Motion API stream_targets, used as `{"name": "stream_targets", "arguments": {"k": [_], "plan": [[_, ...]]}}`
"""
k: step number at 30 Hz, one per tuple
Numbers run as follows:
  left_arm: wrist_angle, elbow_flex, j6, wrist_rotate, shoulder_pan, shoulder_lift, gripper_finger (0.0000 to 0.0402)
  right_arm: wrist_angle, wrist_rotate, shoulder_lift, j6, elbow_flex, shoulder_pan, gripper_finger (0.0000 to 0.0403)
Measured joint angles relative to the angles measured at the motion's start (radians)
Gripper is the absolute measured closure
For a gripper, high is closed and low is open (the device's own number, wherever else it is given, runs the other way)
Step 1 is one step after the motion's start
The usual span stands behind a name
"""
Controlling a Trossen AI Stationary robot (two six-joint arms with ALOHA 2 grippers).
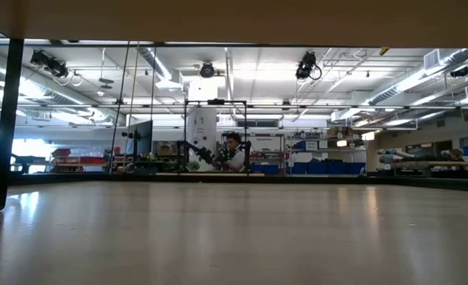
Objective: Pick and place cans onto a shelf
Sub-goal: Return to Home Position
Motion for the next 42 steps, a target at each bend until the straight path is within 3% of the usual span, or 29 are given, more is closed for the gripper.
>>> {"name": "stream_targets", "arguments": {"k": [3, 7, 12, 16, 24, 26, 29, 32, 38, 42], "plan": [[-0.051, 0.000, 0.005, 0.023, 0.000, 0.000, 0.0376, 0.100, -0.072, -0.002, 0.054, -0.070, -0.051, 0.0367], [-0.203, 0.000, -0.115, 0.043, 0.000, 0.000, 0.0377, 0.203, -0.086, -0.009, 0.082, -0.134, -0.075, 0.0365], [-0.220, -0.006, -0.105, 0.262, 0.004, -0.004, 0.0377, 0.182, -0.134, -0.015, 0.100, -0.156, -0.106, 0.0366], [-0.255, -0.006, -0.139, 0.337, 0.042, -0.007, 0.0377, 0.156, -0.222, -0.019, 0.056, -0.156, -0.121, 0.0366], [-0.459, -0.006, -0.185, 0.344, 0.164, -0.081, 0.0377, 0.027, -0.258, -0.127, 0.001, -0.156, -0.155, 0.0366], [-0.490, -0.006, -0.171, 0.349, 0.168, -0.135, 0.0377, -0.026, -0.237, -0.177, -0.037, -0.161, -0.161, 0.0365], [-0.527, -0.006, -0.128, 0.334, 0.168, -0.219, 0.0377, 0.027, -0.143, -0.238, -0.097, -0.213, -0.153, 0.0365], [-0.523, -0.004, -0.069, 0.329, 0.168, -0.244, 0.0377, 0.099, -0.104, -0.298, -0.105, -0.268, -0.150, 0.0365], [-0.525, -0.026, -0.069, 0.337, 0.167, -0.232, 0.0377, 0.012, -0.134, -0.396, -0.052, -0.300, -0.128, 0.0364], [-0.434, -0.077, -0.075, 0.337, 0.167, -0.242, 0.0376, 0.026, -0.130, -0.425, -0.051, -0.299, -0.068, 0.0364]]}}
